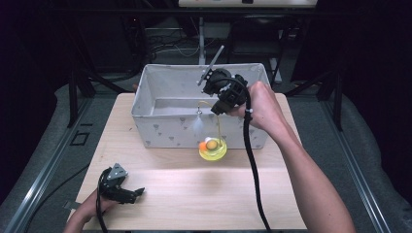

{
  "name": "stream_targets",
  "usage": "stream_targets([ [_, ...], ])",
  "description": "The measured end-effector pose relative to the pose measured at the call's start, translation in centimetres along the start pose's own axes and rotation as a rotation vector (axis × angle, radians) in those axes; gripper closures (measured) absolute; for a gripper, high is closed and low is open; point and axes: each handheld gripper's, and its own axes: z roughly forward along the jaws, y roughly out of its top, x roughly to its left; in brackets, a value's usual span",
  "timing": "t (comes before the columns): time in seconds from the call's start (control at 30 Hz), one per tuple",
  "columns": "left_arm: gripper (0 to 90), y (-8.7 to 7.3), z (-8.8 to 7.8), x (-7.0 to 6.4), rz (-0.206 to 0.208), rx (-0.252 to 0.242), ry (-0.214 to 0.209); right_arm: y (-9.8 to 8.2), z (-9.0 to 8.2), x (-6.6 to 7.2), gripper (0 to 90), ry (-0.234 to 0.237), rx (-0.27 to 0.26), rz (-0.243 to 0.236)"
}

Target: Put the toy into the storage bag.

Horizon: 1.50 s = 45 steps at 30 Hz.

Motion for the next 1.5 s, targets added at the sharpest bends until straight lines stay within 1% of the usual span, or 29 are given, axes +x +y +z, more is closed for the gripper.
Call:
stream_targets([
  [0.03,0.0,0.0,0.0,0.0,0.003,0.004,-0.003,0.1,-0.4,-0.2,89.1,-0.009,0.001,-0.003],
  [0.13,0.0,0.0,0.0,0.0,-0.001,0.000,0.000,0.1,-0.8,-0.3,89.1,-0.013,-0.007,0.000],
  [0.17,0.0,0.0,-0.1,0.0,0.001,0.009,-0.005,0.2,-1.1,-0.3,89.1,-0.018,-0.009,-0.002],
  [0.2,0.0,0.0,0.0,0.0,-0.002,0.000,-0.002,0.3,-1.3,-0.4,89.1,-0.022,-0.011,-0.003],
  [0.23,0.0,0.0,0.0,0.0,-0.002,0.000,-0.002,0.3,-1.3,-0.4,89.1,-0.022,-0.011,-0.003],
  [0.33,0.0,0.0,0.0,0.0,0.000,0.000,0.000,0.6,-2.1,-0.5,89.1,-0.033,-0.016,-0.006],
  [0.83,0.0,0.0,0.0,0.0,0.001,0.005,-0.004,1.3,-4.3,-1.3,89.1,-0.065,-0.039,-0.001],
  [0.87,0.0,0.0,-0.1,0.0,0.001,0.008,-0.005,1.4,-4.6,-1.3,89.1,-0.070,-0.043,0.004],
  [0.9,0.0,0.0,-0.1,0.0,0.001,0.008,-0.005,1.4,-4.9,-1.3,89.1,-0.075,-0.039,0.000],
  [1.03,0.0,0.0,0.0,0.0,0.001,0.006,-0.004,1.6,-5.5,-1.4,89.1,-0.086,-0.050,-0.002],
  [1.07,0.0,0.0,0.0,0.0,-0.001,-0.001,0.000,1.7,-5.6,-1.4,89.1,-0.088,-0.056,0.001],
  [1.17,0.0,0.0,0.0,0.0,0.001,0.005,-0.003,2.0,-6.5,-1.6,89.1,-0.107,-0.053,-0.005],
  [1.3,0.0,0.0,0.0,0.0,0.001,0.006,-0.004,2.1,-7.0,-1.8,89.1,-0.113,-0.055,-0.001],
  [1.37,0.0,0.0,0.0,0.0,0.001,0.006,-0.004,2.3,-7.4,-2.1,89.1,-0.121,-0.068,0.008],
  [1.5,0.0,0.0,0.0,0.0,0.001,0.005,-0.004,2.4,-7.8,-2.4,89.1,-0.129,-0.064,0.017],
])
